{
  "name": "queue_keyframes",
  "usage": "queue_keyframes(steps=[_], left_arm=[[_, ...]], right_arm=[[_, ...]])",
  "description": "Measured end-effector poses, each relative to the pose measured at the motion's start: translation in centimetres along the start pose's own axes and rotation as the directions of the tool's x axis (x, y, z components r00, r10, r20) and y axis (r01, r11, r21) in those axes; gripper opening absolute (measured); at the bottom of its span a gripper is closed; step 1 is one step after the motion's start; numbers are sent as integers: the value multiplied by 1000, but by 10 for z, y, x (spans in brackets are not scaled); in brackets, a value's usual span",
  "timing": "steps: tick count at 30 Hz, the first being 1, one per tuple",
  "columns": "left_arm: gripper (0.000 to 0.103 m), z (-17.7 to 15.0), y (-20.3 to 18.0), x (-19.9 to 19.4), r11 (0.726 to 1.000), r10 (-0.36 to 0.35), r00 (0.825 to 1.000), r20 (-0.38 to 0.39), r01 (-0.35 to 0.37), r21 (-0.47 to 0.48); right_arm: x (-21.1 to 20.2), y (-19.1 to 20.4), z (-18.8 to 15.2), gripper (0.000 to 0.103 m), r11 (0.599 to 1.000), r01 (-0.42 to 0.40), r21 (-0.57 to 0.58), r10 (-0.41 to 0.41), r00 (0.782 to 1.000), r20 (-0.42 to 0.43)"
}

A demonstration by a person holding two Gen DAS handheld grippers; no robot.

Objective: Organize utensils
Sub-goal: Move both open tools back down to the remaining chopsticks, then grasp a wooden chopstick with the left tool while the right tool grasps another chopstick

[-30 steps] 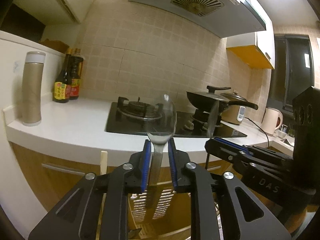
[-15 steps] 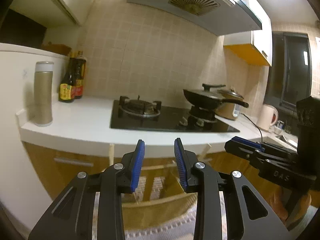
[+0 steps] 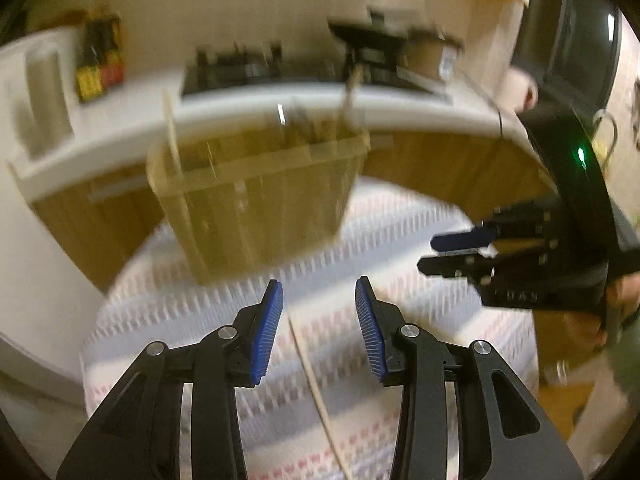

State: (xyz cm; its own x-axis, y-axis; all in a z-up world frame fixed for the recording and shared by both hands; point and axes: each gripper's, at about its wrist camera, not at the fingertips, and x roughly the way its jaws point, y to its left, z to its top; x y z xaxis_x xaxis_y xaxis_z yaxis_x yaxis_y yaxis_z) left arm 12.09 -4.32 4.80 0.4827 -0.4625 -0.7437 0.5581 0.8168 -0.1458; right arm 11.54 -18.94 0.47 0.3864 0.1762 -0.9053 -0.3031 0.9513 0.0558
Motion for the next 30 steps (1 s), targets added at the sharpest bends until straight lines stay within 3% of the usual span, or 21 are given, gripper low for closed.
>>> queue_keyframes(steps=[3,6,12,20,23,25,30], left_arm=[[37,-15,8,26,1000,4,993,-122,-8,-28],[37,-25,19,49,997,-35,976,-214,19,-78],[35,-35,30,80,993,-54,943,-327,16,-119],[31,-40,20,98,997,-9,917,-398,-21,-71],[30,-38,7,101,999,30,911,-412,-45,-28],[23,-37,2,104,998,63,906,-420,-66,6],[18,-36,-23,113,986,162,891,-423,-125,113]], right_arm=[[28,0,-11,25,999,-42,21,44,991,-122],[52,-4,-19,25,996,-64,59,76,975,-210],[78,-6,-21,25,995,-62,77,82,956,-283],[96,4,-6,25,999,-33,19,38,950,-311],[99,10,-3,17,1000,0,-23,-7,948,-317],[101,14,-3,11,998,23,-52,-38,947,-320],[104,21,1,5,996,39,-78,-62,945,-321]])
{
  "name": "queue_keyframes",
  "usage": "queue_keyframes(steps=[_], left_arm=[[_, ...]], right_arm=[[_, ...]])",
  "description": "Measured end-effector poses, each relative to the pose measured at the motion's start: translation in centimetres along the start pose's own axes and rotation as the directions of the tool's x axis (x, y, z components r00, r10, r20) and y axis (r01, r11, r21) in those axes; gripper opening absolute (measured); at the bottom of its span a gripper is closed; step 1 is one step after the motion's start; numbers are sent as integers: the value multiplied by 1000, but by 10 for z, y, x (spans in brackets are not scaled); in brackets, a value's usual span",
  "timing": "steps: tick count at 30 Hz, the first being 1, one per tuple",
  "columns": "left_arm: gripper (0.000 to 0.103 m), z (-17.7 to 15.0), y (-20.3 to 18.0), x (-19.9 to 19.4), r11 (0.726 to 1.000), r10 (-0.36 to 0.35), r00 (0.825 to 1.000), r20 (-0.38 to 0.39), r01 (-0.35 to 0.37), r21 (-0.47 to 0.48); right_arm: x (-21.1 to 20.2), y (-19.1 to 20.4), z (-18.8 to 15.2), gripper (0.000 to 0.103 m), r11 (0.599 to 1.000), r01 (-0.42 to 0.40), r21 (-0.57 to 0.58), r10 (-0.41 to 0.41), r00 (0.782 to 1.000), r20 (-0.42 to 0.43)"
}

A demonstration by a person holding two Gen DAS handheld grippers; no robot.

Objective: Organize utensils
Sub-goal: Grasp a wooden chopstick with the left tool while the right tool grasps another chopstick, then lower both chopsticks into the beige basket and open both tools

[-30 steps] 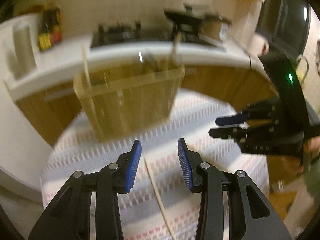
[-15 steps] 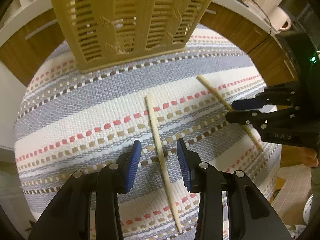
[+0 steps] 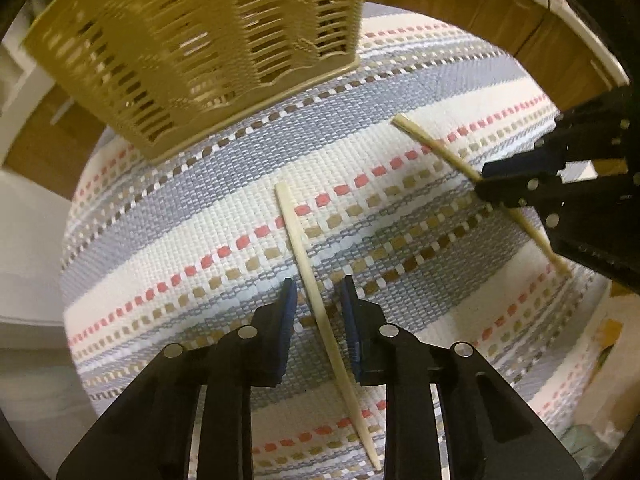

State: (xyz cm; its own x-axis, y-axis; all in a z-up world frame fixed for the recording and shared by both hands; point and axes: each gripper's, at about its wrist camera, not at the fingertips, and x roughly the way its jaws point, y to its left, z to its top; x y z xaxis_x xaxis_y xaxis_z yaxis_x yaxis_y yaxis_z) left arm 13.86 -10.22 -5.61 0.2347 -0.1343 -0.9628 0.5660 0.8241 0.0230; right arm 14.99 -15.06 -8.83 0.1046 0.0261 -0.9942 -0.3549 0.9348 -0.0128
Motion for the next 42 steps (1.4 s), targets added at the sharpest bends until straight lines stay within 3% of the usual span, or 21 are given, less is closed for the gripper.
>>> queue_keyframes(steps=[4,9,16,18,20,24,28,35,37,38,42], left_arm=[[7,-1,-17,1,998,48,999,24,-49,29],[4,-6,-32,1,994,91,994,55,-93,49],[4,-22,-24,-15,1000,-26,993,117,27,-12],[4,-28,-20,-30,998,-52,983,179,56,-19],[4,-37,-11,-53,995,-95,960,262,100,-9],[4,-44,1,-106,993,-110,896,431,119,5],[4,-47,14,-145,992,-108,830,547,124,7],[4,-30,31,-208,995,-66,725,685,95,-4],[4,-26,35,-222,996,-31,664,747,79,-29],[4,-22,35,-227,996,-25,643,765,83,-37],[4,-13,44,-260,985,-24,517,856,158,-67]], right_arm=[[1,9,3,4,1000,20,-23,-19,1000,12],[-2,8,-10,4,1000,-1,-20,1,1000,31],[-13,5,-43,4,999,-24,-33,26,998,56],[-21,6,-51,4,999,-30,-41,33,996,79],[-32,6,-57,4,998,-36,-47,41,994,105],[-64,7,-65,4,997,-65,-49,73,980,185],[-106,8,-68,4,994,-85,-69,101,950,295],[-180,2,-39,4,992,-87,-92,120,867,483],[-198,4,-32,4,992,-87,-89,121,843,525],[-205,2,-28,4,993,-79,-86,114,823,557],[-230,-2,-9,4,991,-118,-67,133,758,638]])
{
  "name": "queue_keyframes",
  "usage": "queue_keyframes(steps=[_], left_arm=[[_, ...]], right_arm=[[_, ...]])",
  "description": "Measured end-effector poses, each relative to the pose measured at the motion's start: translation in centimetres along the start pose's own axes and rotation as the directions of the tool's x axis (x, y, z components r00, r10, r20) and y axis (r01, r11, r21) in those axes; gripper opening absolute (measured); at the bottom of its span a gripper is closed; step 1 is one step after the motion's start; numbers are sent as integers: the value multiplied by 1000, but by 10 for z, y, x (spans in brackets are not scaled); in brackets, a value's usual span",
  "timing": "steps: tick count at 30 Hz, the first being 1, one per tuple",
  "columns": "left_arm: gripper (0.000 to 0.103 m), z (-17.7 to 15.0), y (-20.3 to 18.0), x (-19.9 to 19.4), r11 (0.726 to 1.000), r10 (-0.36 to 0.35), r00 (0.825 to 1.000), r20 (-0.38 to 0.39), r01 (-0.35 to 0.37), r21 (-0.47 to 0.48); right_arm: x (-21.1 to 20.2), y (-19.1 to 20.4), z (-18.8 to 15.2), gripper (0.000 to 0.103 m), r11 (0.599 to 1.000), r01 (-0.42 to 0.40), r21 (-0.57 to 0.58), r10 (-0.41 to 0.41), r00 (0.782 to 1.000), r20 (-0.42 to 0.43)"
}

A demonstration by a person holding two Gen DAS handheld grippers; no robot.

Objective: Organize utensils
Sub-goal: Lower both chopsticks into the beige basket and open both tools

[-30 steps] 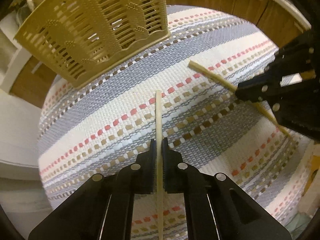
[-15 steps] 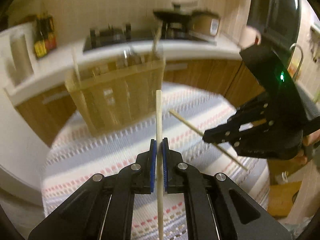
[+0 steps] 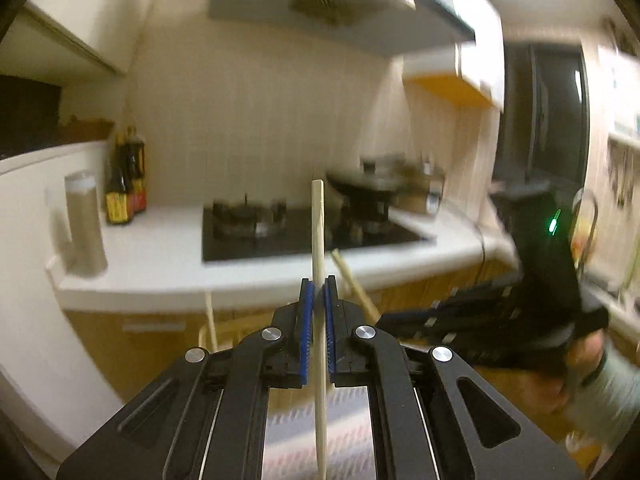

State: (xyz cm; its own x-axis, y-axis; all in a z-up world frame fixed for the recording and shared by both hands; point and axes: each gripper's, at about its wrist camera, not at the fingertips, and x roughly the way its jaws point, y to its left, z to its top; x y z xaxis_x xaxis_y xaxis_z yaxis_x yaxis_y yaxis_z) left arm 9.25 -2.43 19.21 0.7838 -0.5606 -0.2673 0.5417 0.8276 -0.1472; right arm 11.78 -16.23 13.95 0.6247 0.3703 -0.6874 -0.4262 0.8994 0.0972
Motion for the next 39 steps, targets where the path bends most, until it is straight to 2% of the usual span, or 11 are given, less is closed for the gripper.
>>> queue_keyframes(steps=[3,6,9,13,16,22,25,32,37,39], left_arm=[[4,13,3,9,999,28,997,76,-27,-19],[4,23,17,25,997,62,990,124,-55,-60],[4,25,33,46,991,103,983,151,-89,-97],[4,20,50,69,985,125,979,162,-102,-142],[4,12,54,83,982,150,973,174,-126,-143],[4,1,60,105,979,154,970,186,-125,-158],[4,-7,63,111,976,159,967,197,-124,-180],[4,-26,61,125,973,198,961,191,-170,-154],[4,-31,63,125,974,186,964,191,-156,-164],[5,-33,63,122,973,194,961,199,-162,-163]], right_arm=[[-1,-5,17,4,1000,14,22,-16,995,95],[9,-12,32,4,997,29,66,-39,987,155],[24,-24,47,4,990,3,143,-30,982,188],[43,-36,58,4,978,15,209,-68,966,249],[56,-42,59,4,972,21,236,-93,951,295],[74,-35,47,4,975,96,199,-170,900,402],[79,-30,42,4,977,110,180,-178,889,421],[95,-31,28,4,980,105,169,-169,889,425],[100,-27,20,4,981,115,157,-172,890,422],[99,-24,14,4,980,125,156,-183,881,436]])
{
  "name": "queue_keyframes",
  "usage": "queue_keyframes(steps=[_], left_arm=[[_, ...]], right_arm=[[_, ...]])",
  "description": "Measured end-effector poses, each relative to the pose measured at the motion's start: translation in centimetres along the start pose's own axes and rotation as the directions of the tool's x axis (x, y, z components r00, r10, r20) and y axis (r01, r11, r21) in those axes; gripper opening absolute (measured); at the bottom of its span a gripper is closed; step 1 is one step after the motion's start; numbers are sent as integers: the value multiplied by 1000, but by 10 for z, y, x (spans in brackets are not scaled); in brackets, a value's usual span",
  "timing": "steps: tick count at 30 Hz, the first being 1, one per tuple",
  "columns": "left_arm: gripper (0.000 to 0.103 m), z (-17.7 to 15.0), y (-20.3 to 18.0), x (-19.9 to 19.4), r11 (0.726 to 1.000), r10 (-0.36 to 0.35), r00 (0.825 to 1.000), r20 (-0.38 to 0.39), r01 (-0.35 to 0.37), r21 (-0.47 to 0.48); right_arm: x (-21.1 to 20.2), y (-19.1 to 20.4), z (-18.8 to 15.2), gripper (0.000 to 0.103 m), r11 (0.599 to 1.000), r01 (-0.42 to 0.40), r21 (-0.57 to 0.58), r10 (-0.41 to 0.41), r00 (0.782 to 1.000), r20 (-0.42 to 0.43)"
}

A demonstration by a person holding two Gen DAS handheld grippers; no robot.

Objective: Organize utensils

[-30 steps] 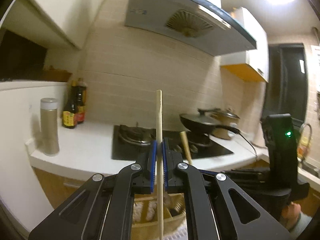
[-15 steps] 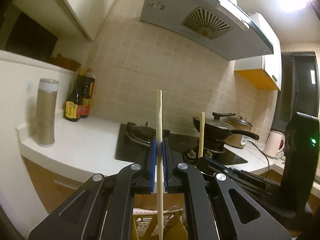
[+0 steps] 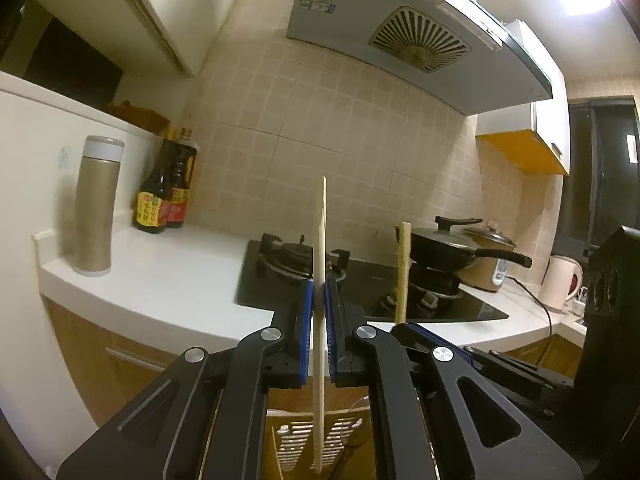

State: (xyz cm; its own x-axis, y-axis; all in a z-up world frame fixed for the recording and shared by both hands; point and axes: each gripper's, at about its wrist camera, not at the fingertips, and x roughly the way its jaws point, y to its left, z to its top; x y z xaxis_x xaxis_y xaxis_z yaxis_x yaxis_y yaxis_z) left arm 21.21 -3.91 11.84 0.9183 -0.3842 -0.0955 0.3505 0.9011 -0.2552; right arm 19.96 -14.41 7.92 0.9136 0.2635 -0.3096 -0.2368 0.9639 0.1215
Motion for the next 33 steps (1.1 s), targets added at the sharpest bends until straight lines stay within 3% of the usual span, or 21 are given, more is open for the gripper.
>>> queue_keyframes(steps=[5,10,16,18,19,21,23,26,30,33], left_arm=[[10,-2,4,-5,1000,-8,1000,-18,8,-12],[34,1,8,-17,999,-17,1000,-25,16,-30],[39,9,12,-42,997,-37,999,-39,35,-66],[44,11,13,-56,996,-46,998,-41,43,-78],[48,11,12,-63,996,-46,998,-46,43,-76],[51,12,7,-75,998,-45,996,-79,41,-50],[52,13,2,-90,999,-41,995,-88,40,-15],[67,18,-5,-111,999,-32,996,-81,34,15],[76,21,-14,-144,999,-25,998,-57,28,44],[81,9,-19,-162,998,19,999,-36,-16,68]], right_arm=[[-3,1,-7,4,1000,-7,-4,7,1000,-22],[-13,2,-7,7,1000,-14,-23,13,999,-31],[-33,2,-11,15,999,-33,-31,31,997,-78],[-44,0,-13,25,999,-44,-18,43,996,-84],[-49,0,-14,39,999,-46,-13,44,996,-83],[-65,-1,-17,55,999,-42,-10,41,996,-74],[-80,3,-21,55,999,-33,-26,31,997,-66],[-103,11,-27,56,999,-16,-52,13,998,-54],[-130,17,-37,71,999,3,-49,-5,1000,-29],[-144,17,-50,71,999,30,-35,-31,999,-22]])
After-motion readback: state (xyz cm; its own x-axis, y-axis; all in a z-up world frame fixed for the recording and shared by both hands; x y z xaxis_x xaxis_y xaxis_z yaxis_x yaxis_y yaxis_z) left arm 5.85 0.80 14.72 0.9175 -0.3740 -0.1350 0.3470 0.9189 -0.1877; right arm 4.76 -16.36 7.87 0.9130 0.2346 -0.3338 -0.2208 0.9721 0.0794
